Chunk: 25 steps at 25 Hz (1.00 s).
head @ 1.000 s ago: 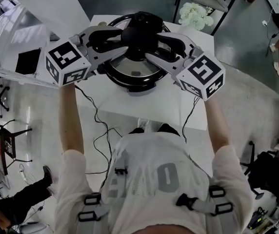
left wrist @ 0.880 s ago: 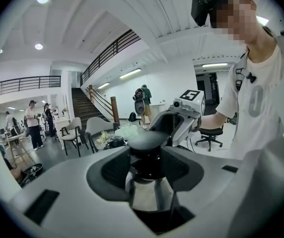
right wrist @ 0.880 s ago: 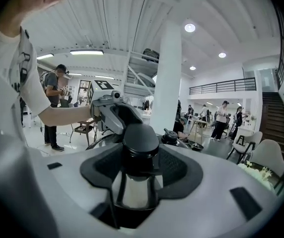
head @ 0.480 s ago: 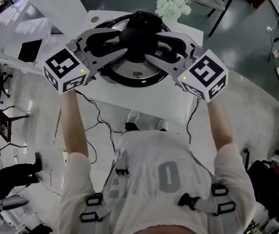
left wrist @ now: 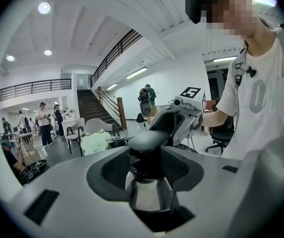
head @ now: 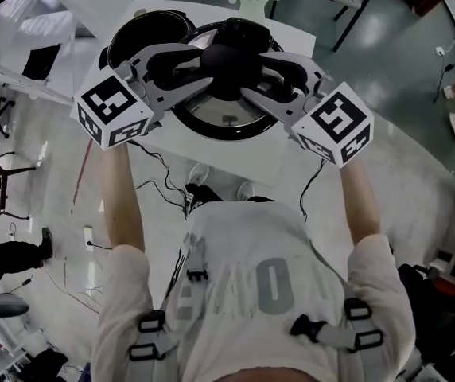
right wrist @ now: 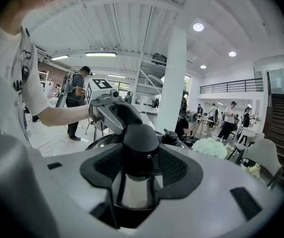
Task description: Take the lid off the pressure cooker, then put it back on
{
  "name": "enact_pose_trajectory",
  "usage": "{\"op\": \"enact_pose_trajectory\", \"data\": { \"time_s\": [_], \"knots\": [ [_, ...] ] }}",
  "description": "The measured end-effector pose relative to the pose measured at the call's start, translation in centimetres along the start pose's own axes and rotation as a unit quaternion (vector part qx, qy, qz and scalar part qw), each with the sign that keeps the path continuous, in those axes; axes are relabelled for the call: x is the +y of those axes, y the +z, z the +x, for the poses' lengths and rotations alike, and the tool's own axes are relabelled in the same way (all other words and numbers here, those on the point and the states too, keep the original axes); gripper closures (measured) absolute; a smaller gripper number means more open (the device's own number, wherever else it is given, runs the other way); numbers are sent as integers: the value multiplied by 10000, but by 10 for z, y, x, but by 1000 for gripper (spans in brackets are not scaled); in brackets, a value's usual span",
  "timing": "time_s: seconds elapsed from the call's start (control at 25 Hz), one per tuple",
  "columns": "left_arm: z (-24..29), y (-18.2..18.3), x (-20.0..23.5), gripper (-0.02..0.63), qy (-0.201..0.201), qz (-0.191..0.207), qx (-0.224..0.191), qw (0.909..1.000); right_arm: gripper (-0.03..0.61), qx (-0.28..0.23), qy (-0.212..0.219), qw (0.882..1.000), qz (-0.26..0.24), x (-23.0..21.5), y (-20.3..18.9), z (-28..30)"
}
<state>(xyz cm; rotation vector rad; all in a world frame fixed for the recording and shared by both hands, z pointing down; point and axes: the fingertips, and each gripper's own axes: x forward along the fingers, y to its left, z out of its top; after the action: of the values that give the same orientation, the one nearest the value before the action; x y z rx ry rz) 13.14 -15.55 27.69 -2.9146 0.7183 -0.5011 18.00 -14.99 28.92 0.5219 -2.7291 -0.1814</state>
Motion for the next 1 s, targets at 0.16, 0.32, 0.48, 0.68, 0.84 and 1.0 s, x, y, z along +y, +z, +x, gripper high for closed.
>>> {"op": "enact_pose_trajectory", "data": {
  "time_s": [0.16,0.32,0.48,0.68,0.84,1.0],
  "knots": [
    [21,-14,-22,419,-65,-104,58,9999,348,89,-8,9999,98,6,-27,-16],
    [33,-35,-40,419,-126,-220,212,9995,348,226,0,9996,190,17,-54,-21],
    [38,-53,-48,419,-103,-311,310,9990,348,327,57,9988,366,24,-73,-17],
    [41,-80,-51,419,-80,-486,481,9976,348,464,138,9973,552,33,-95,-5],
    [45,-103,-54,419,-92,-743,592,9954,348,567,174,9958,694,38,-112,4],
    [52,-125,-59,419,-132,-1012,710,9922,349,744,277,9933,844,42,-133,10]
  ]
}}
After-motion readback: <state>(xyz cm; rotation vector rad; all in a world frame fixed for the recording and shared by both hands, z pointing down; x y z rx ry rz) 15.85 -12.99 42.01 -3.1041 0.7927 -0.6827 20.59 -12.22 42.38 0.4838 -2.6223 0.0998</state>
